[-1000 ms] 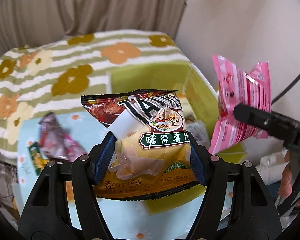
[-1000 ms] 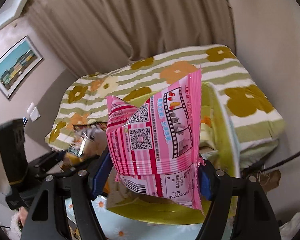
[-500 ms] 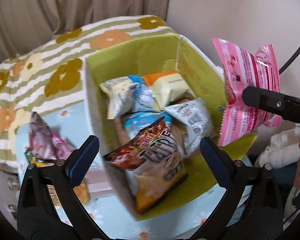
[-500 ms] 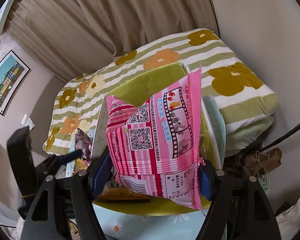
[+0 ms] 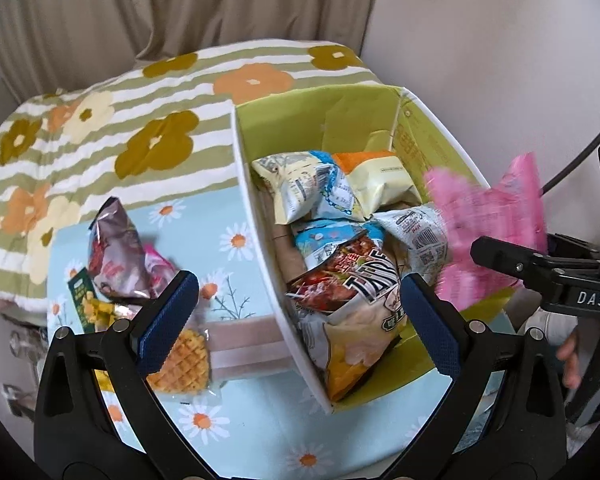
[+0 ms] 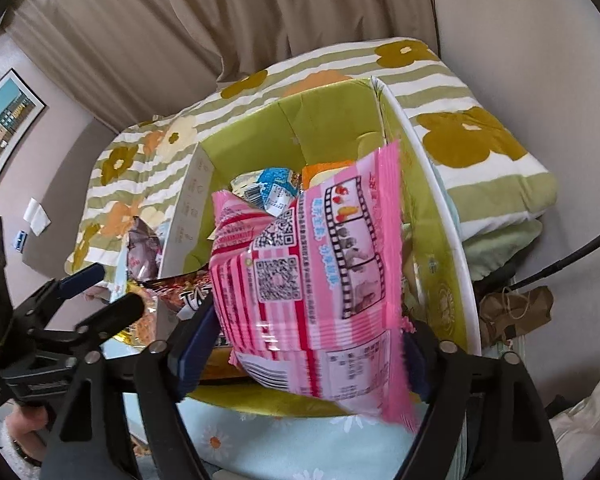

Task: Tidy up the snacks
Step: 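Carry the chip bag and pink packet into the box and open both tools, then move both tools back over the remaining snacks on the table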

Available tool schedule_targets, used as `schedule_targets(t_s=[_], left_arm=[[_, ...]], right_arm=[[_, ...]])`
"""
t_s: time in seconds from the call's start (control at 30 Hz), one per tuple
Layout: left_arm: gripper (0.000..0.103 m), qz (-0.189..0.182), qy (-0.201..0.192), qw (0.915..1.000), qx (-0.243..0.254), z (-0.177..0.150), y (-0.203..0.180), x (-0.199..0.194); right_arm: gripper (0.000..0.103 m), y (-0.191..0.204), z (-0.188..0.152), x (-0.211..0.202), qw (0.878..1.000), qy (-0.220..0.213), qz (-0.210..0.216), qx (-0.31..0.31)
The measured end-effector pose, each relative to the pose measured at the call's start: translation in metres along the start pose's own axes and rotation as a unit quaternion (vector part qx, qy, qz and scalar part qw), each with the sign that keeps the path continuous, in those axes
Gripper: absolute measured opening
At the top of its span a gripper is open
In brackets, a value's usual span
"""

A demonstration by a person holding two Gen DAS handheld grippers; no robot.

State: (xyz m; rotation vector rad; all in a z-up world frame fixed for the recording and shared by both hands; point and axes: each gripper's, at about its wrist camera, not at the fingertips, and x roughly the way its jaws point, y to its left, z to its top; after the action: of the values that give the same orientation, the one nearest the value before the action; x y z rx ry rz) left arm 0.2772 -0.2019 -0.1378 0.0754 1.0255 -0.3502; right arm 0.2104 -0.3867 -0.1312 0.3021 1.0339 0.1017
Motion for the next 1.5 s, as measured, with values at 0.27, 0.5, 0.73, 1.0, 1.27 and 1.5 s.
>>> schedule_targets(t_s=[0.27, 0.5, 0.73, 1.0, 1.27, 1.5], left_arm=[[0.100, 0.016, -0.002, 0.9997, -0.019, -0.013, 0.013, -0.009], [0.100, 0.038, -0.003, 0.9978, -0.055, -0.031, 0.033, -0.022], [0.100, 0.083, -0.022, 0.9916, -0.097, -0.042, 0.068, -0.061], [0.100, 0.120, -0.008, 0.9853, -0.122, -0.069, 0.120, -0.078], [0.100, 0.093, 0.022, 0.9878, -0.123, -0.092, 0.179, -0.064], [0.100, 0.051, 0.055, 0.9920, -0.101, -0.106, 0.225, -0.032]], right_arm=[[0.101, -0.002, -0.008, -0.014, 1.000, -0.014, -0.025, -0.011], [0.101, 0.002, -0.005, -0.014, 1.000, -0.007, 0.022, -0.016], [0.101, 0.038, 0.000, -0.018, 0.994, -0.023, 0.043, -0.097], [0.101, 0.089, -0.011, -0.003, 0.988, -0.017, 0.093, -0.126], [0.101, 0.156, -0.036, 0.018, 0.985, -0.004, 0.098, -0.141], [0.101, 0.202, -0.057, 0.050, 0.990, 0.017, 0.091, -0.111]])
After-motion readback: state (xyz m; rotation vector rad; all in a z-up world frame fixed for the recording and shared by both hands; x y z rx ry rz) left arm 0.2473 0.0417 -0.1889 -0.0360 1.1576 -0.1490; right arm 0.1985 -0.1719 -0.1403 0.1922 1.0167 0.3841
